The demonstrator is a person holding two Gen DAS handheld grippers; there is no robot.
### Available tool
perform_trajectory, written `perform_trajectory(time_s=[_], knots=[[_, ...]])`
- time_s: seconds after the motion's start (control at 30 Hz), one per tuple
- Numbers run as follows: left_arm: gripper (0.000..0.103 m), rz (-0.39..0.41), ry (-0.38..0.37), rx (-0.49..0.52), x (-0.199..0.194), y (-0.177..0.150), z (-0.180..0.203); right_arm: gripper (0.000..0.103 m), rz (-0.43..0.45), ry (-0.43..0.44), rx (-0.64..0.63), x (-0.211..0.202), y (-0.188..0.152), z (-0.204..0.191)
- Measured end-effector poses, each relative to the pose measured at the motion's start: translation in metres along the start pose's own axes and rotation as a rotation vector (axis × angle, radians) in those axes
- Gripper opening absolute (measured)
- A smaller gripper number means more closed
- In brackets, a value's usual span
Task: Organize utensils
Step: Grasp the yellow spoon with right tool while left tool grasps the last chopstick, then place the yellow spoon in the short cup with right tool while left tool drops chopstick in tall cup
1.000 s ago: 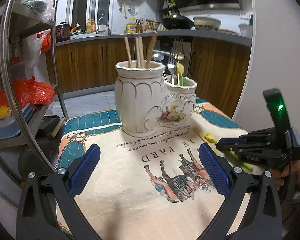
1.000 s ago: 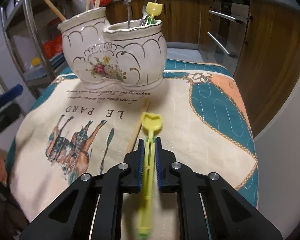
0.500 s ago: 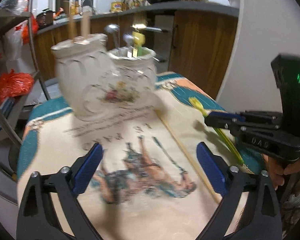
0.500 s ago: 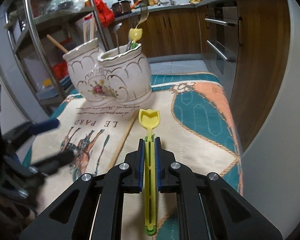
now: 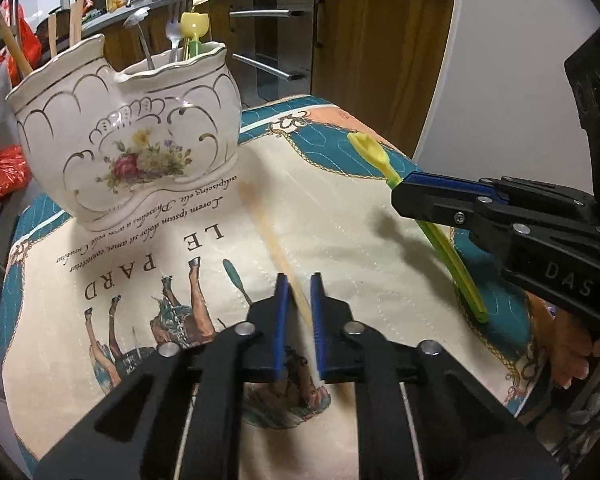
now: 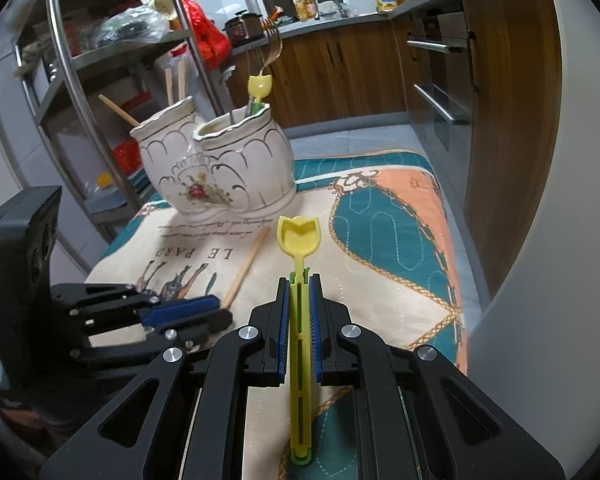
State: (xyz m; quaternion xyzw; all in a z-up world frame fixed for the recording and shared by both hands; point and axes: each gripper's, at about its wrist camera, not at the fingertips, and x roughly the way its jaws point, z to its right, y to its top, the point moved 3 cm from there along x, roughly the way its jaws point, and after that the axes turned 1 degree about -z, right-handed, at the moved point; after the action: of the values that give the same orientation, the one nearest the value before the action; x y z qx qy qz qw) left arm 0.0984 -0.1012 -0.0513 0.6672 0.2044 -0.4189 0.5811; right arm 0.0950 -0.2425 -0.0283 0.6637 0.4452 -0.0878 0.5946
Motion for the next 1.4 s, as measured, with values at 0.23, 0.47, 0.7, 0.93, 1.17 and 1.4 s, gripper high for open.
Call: perform_trajectory(time_s=[0.23, 0.47, 0.7, 0.93, 1.17, 1.4], knots=[[0.006, -0.027, 0.008, -0.01, -0.01, -0.001, -0.024, 0.011, 0.009, 0.018, -0.011, -0.002, 0.0, -0.005], [0.007, -0.009, 0.022, -0.01, -0.004, 0.001, -0.027, 0.011, 0.053, 0.034, -0.039, -0.006, 0.001, -0.016], [0.006, 0.084, -0.045, 0.025, -0.032, -0.003, -0.037, 0.011, 0.157, 0.031, -0.063, -0.021, 0.007, -0.025], [0.006, 0.303, -0.062, 0.05, -0.116, -0.015, -0.073, 0.011, 0.262, 0.006, -0.097, -0.033, 0.021, -0.043], [0.006, 0.533, -0.039, 0.017, -0.174, 0.013, -0.115, 0.011, 0.328, 0.005, -0.119, -0.028, 0.07, -0.062], [0.006, 0.667, -0.081, -0.097, -0.169, 0.07, -0.167, 0.011, 0.387, 0.022, -0.126, -0.017, 0.116, -0.073]])
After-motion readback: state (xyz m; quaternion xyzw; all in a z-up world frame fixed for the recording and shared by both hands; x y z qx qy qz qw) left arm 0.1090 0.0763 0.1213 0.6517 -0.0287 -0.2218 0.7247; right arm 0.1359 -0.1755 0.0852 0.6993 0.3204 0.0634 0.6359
